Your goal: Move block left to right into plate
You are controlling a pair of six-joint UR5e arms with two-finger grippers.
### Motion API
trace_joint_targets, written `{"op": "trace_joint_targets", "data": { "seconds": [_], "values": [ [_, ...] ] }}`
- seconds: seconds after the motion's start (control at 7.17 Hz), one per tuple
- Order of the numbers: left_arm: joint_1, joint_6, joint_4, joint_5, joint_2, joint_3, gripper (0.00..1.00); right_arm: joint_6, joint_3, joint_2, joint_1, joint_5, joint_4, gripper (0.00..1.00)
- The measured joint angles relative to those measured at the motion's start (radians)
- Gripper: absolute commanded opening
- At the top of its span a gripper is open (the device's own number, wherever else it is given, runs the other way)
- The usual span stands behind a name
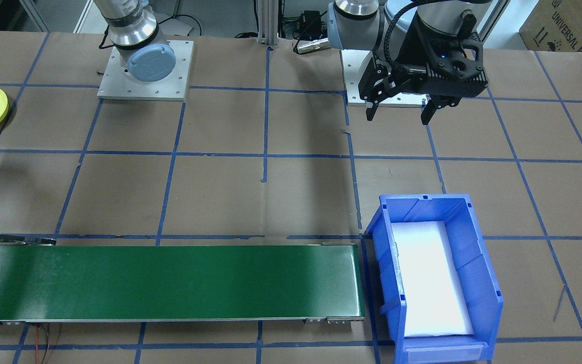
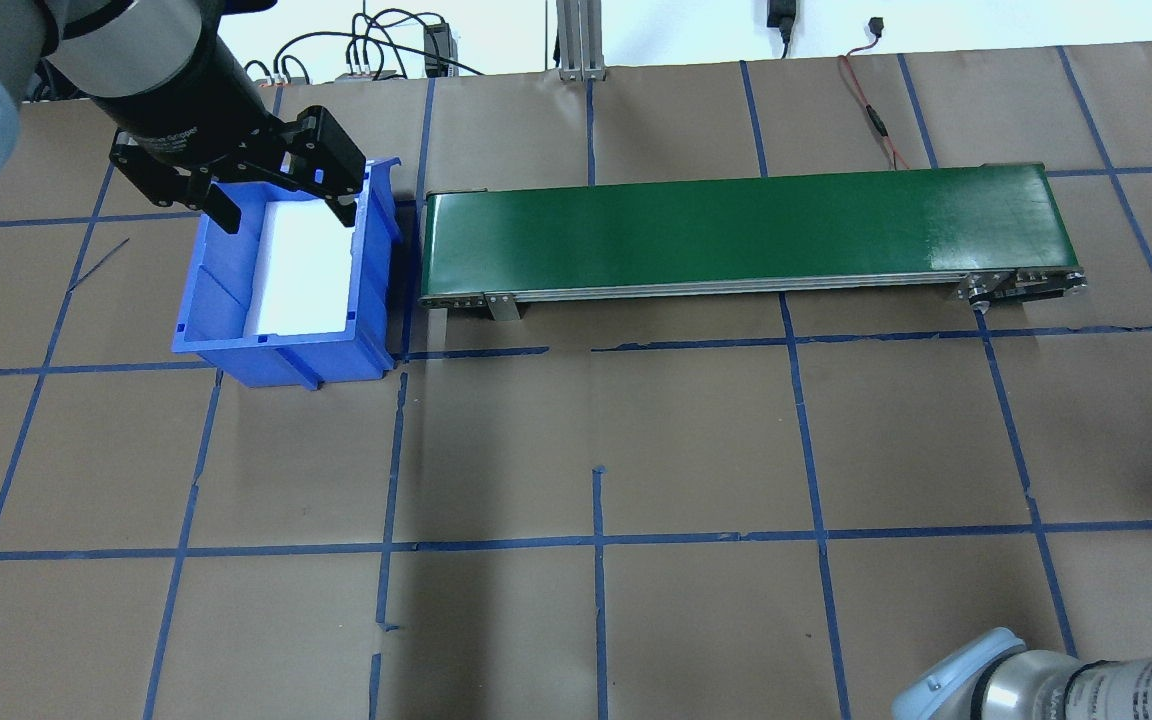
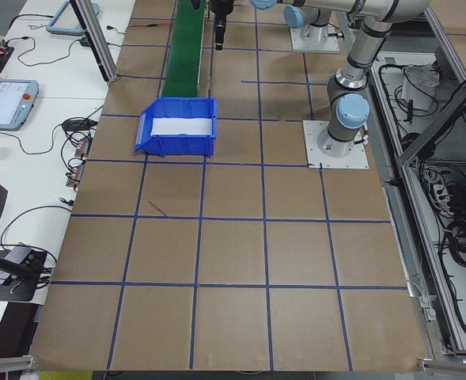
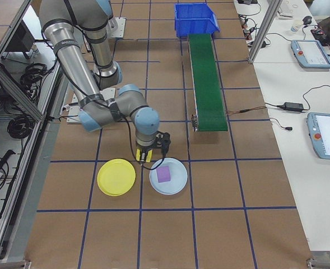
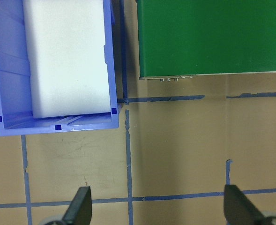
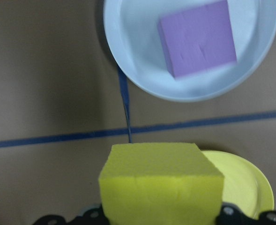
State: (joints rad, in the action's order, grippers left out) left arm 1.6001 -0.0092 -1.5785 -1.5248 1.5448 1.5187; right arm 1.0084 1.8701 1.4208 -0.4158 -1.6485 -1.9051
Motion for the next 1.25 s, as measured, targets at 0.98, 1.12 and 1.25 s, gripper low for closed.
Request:
{"op": "trace_joint_targets", "data": {
  "seconds": [0.98,1.12,1.25],
  "values": [
    [0.0,0.0,0.0,0.0,-0.001,-0.002,1.0,0.091,0.128,-0.043,0.21,0.049,-0.15,1.0],
    [0.0,0.0,0.0,0.0,-0.001,-0.002,1.0,0.087,0.125,-0.044,0.211,0.048,-0.15,1.0],
    [0.0,0.0,0.0,0.0,-0.001,-0.002,1.0,0.075,0.119,-0.04,0.207,0.043,-0.148,1.0]
  ]
}}
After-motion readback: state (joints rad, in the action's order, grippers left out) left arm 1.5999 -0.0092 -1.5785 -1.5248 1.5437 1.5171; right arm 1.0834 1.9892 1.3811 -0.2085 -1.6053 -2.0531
